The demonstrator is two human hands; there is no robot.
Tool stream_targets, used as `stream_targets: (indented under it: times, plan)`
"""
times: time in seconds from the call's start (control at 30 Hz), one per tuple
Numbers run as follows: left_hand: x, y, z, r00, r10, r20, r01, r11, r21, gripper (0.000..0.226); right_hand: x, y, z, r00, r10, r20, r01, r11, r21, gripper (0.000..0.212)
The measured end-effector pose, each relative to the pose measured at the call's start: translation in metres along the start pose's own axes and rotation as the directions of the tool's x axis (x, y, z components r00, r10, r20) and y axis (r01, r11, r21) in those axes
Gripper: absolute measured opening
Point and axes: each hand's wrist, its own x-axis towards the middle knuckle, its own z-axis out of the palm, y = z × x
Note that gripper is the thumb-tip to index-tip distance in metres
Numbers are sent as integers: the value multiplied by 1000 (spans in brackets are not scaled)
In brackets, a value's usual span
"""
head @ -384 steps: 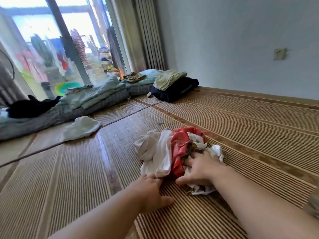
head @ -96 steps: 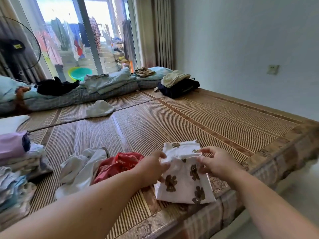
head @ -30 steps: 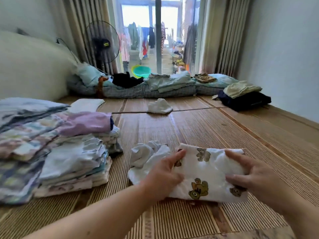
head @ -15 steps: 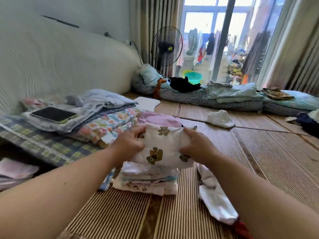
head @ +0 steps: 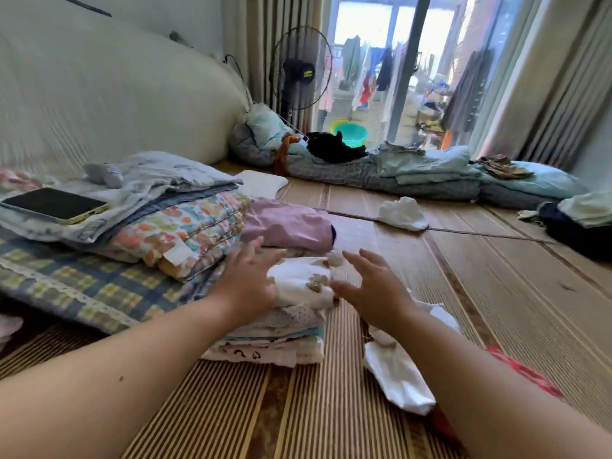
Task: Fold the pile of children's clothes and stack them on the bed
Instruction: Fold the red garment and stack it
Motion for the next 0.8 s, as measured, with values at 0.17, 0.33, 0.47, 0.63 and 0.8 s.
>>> stream_targets:
  times: [0.17,0.33,0.47,0.63,0.8]
  plan:
    - [-39,100,44,944,280,173,-278,960,-37,66,-88,66,-54,991,132,-16,-133,989,-69,67]
    - [-78,190,122,795,441,417,-504,863,47,71,-178,151,-105,933,359,-13,-358,928,-103,69]
    - [-90,235,186,776,347,527,-513,833,206,84,-220,202,-107,879,450,155,-447,893,-57,74]
    - [-83,256,210,887,165,431,-325,887,328,37,-236,237,-79,887,446,121,-414,883,-220,56]
    - [-76,285,194,843,338,420,-356,934,-36,20,-243,257,-105,883,467,56,-469,881,62,20]
